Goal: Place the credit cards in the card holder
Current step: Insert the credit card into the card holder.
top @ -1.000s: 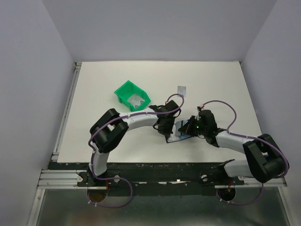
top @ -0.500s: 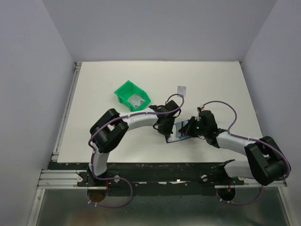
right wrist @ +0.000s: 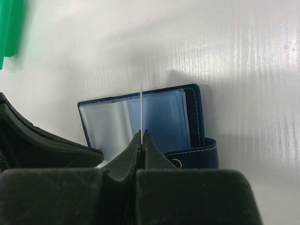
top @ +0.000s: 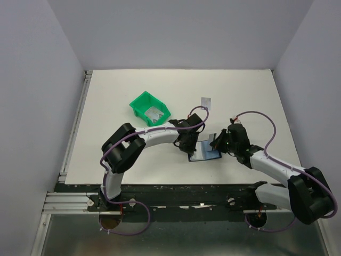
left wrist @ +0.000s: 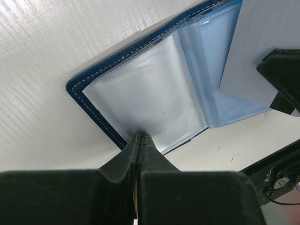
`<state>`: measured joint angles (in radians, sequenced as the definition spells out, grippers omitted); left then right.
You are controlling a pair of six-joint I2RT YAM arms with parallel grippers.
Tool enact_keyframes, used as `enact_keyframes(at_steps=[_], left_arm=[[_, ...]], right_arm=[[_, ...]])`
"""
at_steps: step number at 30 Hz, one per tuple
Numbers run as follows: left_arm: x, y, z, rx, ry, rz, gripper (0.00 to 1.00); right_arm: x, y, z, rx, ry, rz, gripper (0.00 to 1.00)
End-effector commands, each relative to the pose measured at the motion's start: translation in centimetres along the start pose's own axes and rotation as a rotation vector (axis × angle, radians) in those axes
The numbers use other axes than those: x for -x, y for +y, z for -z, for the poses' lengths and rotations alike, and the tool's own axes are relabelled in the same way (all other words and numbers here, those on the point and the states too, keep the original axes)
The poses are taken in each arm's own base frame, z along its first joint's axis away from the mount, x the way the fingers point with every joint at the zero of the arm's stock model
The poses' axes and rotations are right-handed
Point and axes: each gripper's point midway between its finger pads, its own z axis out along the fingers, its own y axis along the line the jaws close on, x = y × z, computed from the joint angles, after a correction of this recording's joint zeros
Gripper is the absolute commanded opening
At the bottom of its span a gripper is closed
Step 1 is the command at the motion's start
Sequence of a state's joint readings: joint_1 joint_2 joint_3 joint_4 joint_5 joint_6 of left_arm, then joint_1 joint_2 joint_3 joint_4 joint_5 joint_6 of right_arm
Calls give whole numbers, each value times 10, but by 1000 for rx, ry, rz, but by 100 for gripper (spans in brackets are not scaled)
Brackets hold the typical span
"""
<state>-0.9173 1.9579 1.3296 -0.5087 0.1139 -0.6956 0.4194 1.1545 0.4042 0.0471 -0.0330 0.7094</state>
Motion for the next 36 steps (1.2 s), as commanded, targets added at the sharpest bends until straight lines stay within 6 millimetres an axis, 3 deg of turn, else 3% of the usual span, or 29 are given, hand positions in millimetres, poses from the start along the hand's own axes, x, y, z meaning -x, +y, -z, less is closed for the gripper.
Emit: enact_keyframes(at_steps=[1, 4, 15, 25, 36], left_arm=[[-9, 12, -8, 25, 11, -23, 7], [-10, 13, -7, 19, 12, -29, 7], [-9, 7, 2, -32, 34, -52, 4], [19, 44, 20, 13, 14, -26, 4], [34, 51, 16, 10, 18, -25, 4]], right_arm=[[6, -5, -4, -38, -14, 54, 0], [-4, 7, -5, 45, 28, 73, 0], [-37, 8, 4, 132, 138, 70, 0], [-55, 7, 14, 137, 209, 19, 0], [-80, 8, 22, 194, 299, -26, 0]])
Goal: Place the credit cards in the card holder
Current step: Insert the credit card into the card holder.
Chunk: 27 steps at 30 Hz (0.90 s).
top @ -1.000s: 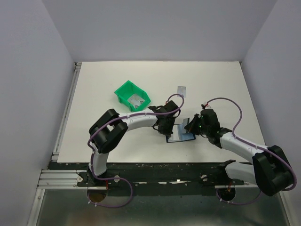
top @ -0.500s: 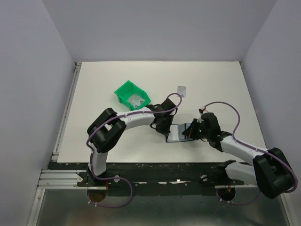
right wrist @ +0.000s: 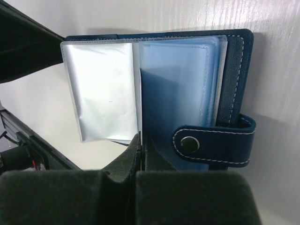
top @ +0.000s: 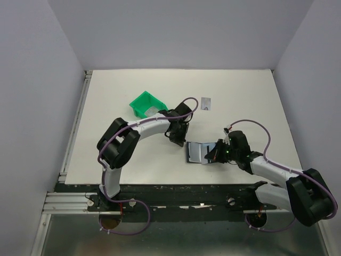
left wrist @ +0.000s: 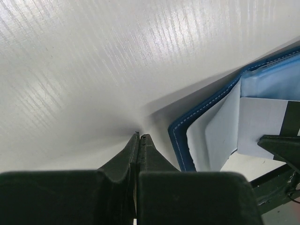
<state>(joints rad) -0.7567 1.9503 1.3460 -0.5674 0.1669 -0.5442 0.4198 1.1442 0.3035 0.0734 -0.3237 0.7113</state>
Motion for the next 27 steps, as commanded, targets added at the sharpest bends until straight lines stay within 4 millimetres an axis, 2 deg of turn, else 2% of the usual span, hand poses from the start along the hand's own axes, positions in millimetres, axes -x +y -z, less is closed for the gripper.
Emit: enact_keyframes(at_steps=[1, 11, 13, 16, 20, 23, 25, 27], left_arm=[[3, -2, 3, -5, 5, -25, 4], [28, 5, 24, 16, -95, -10, 3], [33, 4, 33, 16, -131, -12, 3], [47, -3, 60, 8, -217, -25, 3], [73, -23, 110, -66, -379, -53, 3], [87, -49, 140, -188, -473, -59, 3], [88, -68, 145, -286, -487, -67, 3], [86, -86, 141, -363, -458, -69, 3]], right_arm=[[-20, -3, 3, 17, 61, -13, 0], [-17, 5, 8, 58, 48, 0, 0], [-14, 7, 10, 61, 32, 10, 0], [-8, 6, 11, 36, 18, 30, 0], [-4, 3, 9, 8, 14, 43, 0], [-3, -3, 6, -18, 17, 45, 0], [-5, -5, 3, -28, 28, 41, 0], [-7, -6, 0, -24, 35, 34, 0]])
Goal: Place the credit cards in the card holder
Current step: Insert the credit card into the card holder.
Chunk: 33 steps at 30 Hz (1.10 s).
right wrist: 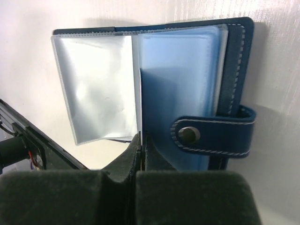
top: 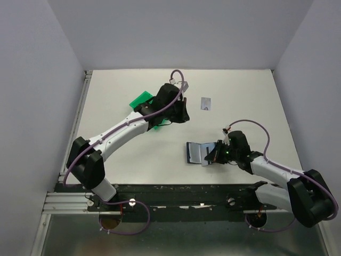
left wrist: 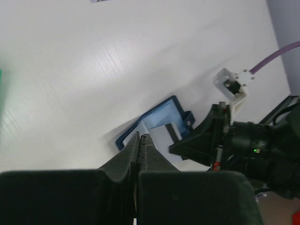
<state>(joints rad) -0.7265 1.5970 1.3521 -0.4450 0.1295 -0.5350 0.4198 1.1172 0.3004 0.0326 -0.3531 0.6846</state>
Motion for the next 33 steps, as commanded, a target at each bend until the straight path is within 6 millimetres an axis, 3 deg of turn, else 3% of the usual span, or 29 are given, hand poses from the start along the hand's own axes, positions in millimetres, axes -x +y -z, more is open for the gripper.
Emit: enact_keyframes(at_steps=[1, 6, 8, 11, 16, 21, 33], left_arm=[[0, -43, -16, -188, 15, 33, 3], [-36, -71, -47, -225, 113, 29, 3], [-53, -72, -60, -208, 162, 58, 3], [-80, -59, -80, -148, 237, 104, 2], [-107, -38, -94, -64, 305, 145, 2], [-120, -26, -105, -7, 349, 165, 1], [-135, -19, -122, 12, 399, 173, 1]], right_arm=[[0, -7, -6, -32, 9, 7, 1], [-4, -6, -8, -17, 17, -13, 0], [-3, -8, -7, -26, 13, -11, 0], [-2, -9, -6, -37, 13, -7, 0], [0, -8, -3, -41, 1, -3, 0], [5, -4, 6, -47, -21, -4, 0], [24, -5, 29, -144, -96, 2, 0]])
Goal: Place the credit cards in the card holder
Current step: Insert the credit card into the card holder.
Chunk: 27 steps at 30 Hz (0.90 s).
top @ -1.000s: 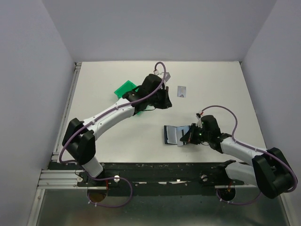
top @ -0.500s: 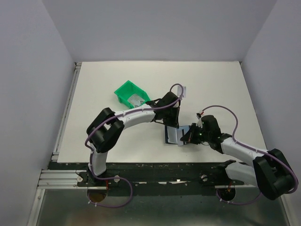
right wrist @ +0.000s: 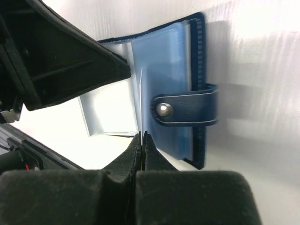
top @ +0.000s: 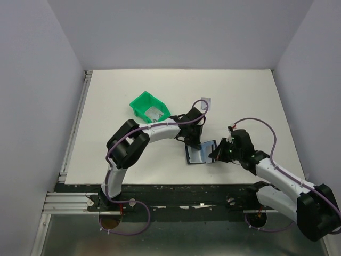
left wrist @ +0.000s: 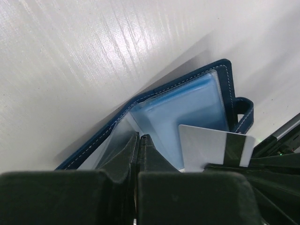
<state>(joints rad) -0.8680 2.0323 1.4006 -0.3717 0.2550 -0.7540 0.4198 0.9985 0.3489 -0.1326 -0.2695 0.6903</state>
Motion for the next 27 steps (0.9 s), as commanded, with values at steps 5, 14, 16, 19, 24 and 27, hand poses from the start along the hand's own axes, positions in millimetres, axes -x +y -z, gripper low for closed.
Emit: enact_keyframes(at_steps=[5, 14, 16, 19, 24, 27], left_arm=[[2, -3, -5, 3, 12, -7, 1], [3, -2, -8, 2, 18, -12, 1], [3, -2, -8, 1, 19, -14, 1], [2, -2, -9, 1, 21, -16, 1], [3, -2, -9, -1, 19, -19, 1], [3, -2, -10, 0, 22, -19, 1]], right_arm=[[27, -17, 23, -182, -99, 24, 0], [21, -26, 28, -254, -46, 36, 0], [17, -28, 28, -259, -32, 40, 0], [12, -30, 27, -262, -4, 44, 0], [2, -33, 21, -263, 56, 37, 0], [-2, -30, 16, -241, 83, 33, 0]])
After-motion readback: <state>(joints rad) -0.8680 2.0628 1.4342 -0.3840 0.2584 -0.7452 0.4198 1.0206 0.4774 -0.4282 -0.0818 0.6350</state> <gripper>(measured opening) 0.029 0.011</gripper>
